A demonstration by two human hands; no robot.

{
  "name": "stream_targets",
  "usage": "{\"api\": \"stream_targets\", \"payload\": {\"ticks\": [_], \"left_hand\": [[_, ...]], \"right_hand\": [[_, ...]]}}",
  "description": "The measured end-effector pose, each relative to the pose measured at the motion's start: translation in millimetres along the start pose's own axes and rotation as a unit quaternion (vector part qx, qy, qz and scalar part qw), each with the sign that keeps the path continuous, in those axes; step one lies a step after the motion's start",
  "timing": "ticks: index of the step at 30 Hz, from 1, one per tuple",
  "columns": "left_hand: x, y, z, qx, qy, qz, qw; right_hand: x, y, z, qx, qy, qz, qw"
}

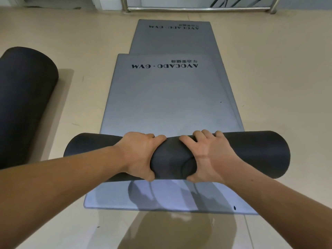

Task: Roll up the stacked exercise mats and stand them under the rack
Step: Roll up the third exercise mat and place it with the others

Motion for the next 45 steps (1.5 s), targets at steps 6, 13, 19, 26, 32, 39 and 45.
{"api": "stream_targets", "payload": {"ticks": [6, 13, 19, 26, 32, 39, 45], "left_hand": [[1.9, -10.5, 3.5, 0.004, -0.148, 0.116, 0.982], [0.3, -15.0, 30.3, 0.029, -0.146, 0.014, 0.989], [21.4, -18.9, -3.1, 0.008, 0.033, -0.068, 0.997], [-27.9, -11.9, -14.6, 0.081, 0.119, -0.029, 0.989], [-14.3, 5.9, 12.8, 0.056, 0.057, -0.020, 0.997], [5.2, 5.9, 15.2, 0.024, -0.020, 0.036, 0.999], [0.6, -18.1, 19.4, 0.069, -0.253, 0.205, 0.943]], "right_hand": [[31.1, -6.1, 0.3, 0.053, 0.124, 0.135, 0.982], [29.1, 2.3, 9.4, 0.021, 0.066, 0.043, 0.997], [32.6, 45.2, -7.5, -0.110, 0.120, 0.034, 0.986], [24.6, 37.3, -1.9, -0.082, 0.106, 0.002, 0.991], [-2.9, 24.5, 9.9, -0.054, 0.002, 0.035, 0.998], [21.6, 41.6, -5.6, 0.011, 0.031, 0.091, 0.995], [34.4, 5.4, -2.6, 0.031, 0.232, 0.186, 0.954]]}}
Point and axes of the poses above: each hand's wrist, its own y-axis towards the middle knuckle, its own x-axis out of the back of the hand, z = x × y, the point moved 2 cm from there along y, towards the middle knuckle, and after that the axes turned 7 degrees about -z, right-handed, at the moved point
